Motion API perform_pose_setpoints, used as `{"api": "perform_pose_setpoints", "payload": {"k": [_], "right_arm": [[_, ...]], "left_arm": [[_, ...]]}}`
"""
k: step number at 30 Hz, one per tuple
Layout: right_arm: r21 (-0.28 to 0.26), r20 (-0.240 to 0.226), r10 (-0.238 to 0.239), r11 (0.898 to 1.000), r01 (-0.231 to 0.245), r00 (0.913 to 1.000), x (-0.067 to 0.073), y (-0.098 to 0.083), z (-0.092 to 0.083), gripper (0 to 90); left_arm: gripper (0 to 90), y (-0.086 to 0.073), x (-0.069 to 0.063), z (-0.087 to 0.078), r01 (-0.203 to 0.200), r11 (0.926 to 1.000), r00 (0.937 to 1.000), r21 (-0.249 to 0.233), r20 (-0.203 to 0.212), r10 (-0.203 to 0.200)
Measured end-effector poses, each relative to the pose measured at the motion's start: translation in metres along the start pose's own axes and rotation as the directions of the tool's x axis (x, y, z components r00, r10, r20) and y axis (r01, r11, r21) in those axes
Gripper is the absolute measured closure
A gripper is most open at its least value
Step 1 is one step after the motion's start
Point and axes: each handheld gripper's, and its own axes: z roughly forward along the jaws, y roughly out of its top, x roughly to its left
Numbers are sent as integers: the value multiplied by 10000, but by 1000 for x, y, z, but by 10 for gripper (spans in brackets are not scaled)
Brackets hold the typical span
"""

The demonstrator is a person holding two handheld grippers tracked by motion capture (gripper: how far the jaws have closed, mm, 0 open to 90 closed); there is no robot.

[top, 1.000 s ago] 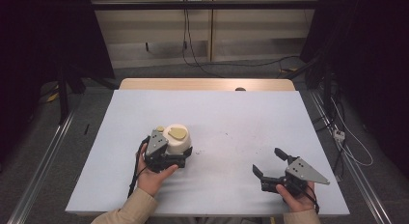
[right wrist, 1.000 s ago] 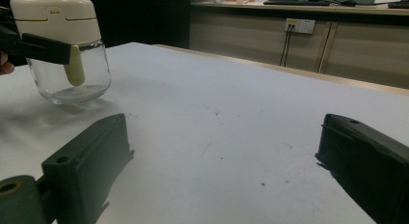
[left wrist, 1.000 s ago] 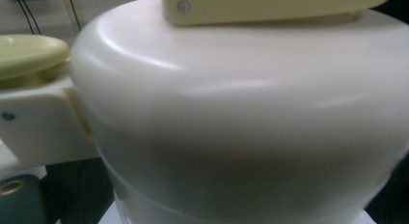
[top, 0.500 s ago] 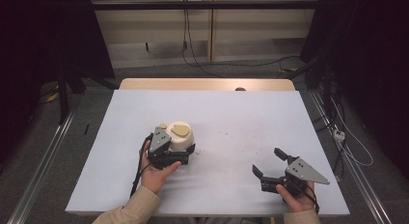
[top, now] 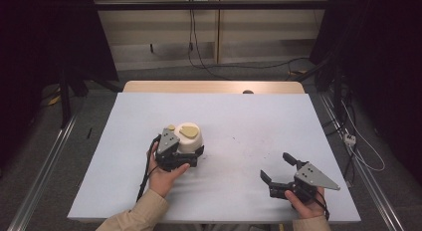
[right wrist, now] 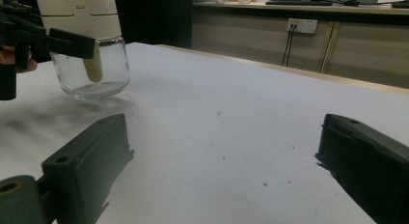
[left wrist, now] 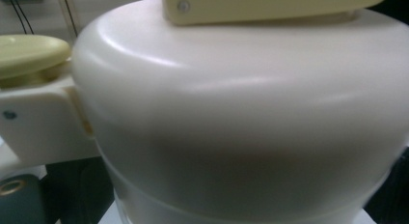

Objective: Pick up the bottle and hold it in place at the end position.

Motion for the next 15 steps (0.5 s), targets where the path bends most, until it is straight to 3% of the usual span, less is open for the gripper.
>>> {"api": "perform_pose_setpoints", "payload": {"k": [15], "right_arm": [[-16, -47, 16, 10000, -16, 10000, 0, 0, 0, 34]], "left_arm": [[50, 4, 1, 9, -10, 10000, 10000, 41, 81, 10]]}}
